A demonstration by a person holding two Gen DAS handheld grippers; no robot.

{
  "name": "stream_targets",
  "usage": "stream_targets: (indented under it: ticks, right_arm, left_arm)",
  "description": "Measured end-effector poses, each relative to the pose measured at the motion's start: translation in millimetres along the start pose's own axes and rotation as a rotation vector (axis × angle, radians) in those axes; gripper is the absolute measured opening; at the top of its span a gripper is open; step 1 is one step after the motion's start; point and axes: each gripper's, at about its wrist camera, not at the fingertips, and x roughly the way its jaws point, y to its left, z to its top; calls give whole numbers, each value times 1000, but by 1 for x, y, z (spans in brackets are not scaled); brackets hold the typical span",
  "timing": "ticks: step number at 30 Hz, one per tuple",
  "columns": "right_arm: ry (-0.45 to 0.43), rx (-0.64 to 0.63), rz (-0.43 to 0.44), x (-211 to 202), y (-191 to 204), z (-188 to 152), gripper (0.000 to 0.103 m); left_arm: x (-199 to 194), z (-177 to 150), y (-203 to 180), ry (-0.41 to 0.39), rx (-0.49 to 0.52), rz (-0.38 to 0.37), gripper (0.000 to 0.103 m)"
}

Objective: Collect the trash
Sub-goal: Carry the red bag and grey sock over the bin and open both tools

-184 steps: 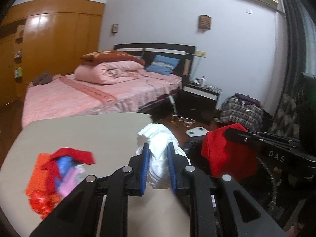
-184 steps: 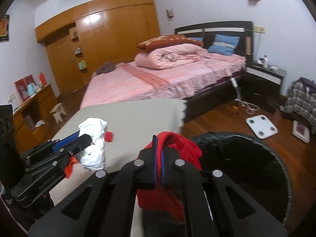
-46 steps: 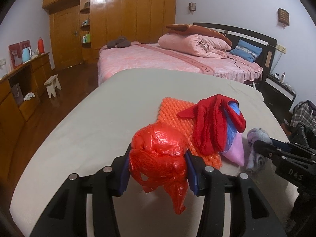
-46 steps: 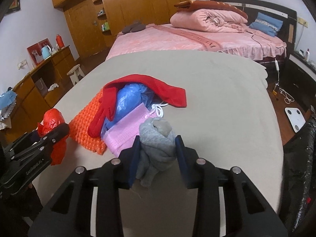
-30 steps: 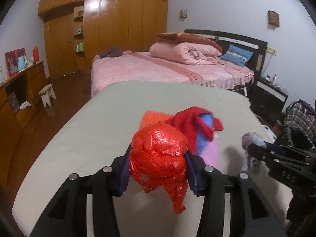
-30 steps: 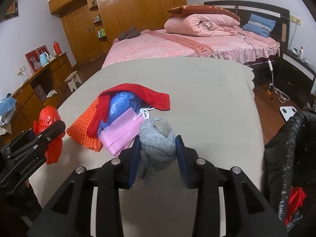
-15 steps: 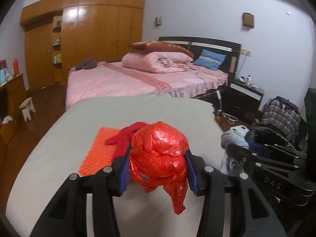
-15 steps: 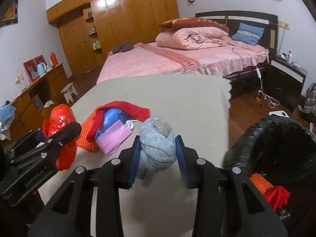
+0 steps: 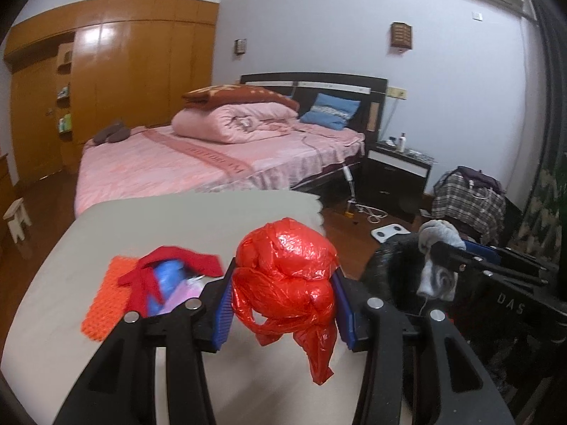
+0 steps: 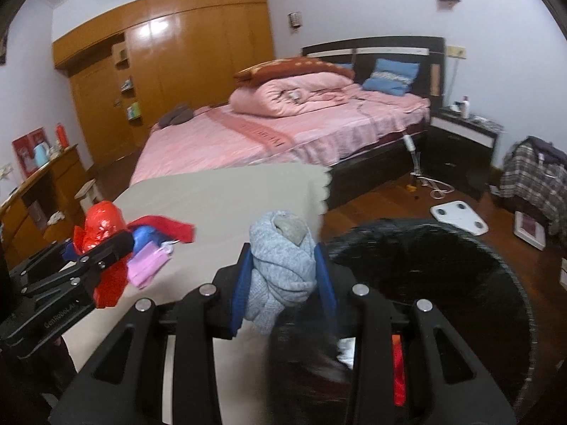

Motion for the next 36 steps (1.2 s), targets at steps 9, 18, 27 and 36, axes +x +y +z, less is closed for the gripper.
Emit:
stream_targets:
  ticks: [9, 18, 27, 36]
  right_arm:
    - [-26, 61, -128, -25, -68, -7, 34]
    - [-24, 114, -211, -38, -116, -25, 34]
    - [-20, 146, -253, -40, -143, -35, 35]
    - [-28, 144, -311, -39, -149, -40, 65]
  left_arm:
    - [13, 15, -58, -13, 56, -119, 47]
    - [38, 20, -116, 14, 115, -221, 47]
    - [62, 16, -150, 57, 133, -278, 47]
    - [76, 12, -161, 85, 137, -343, 65]
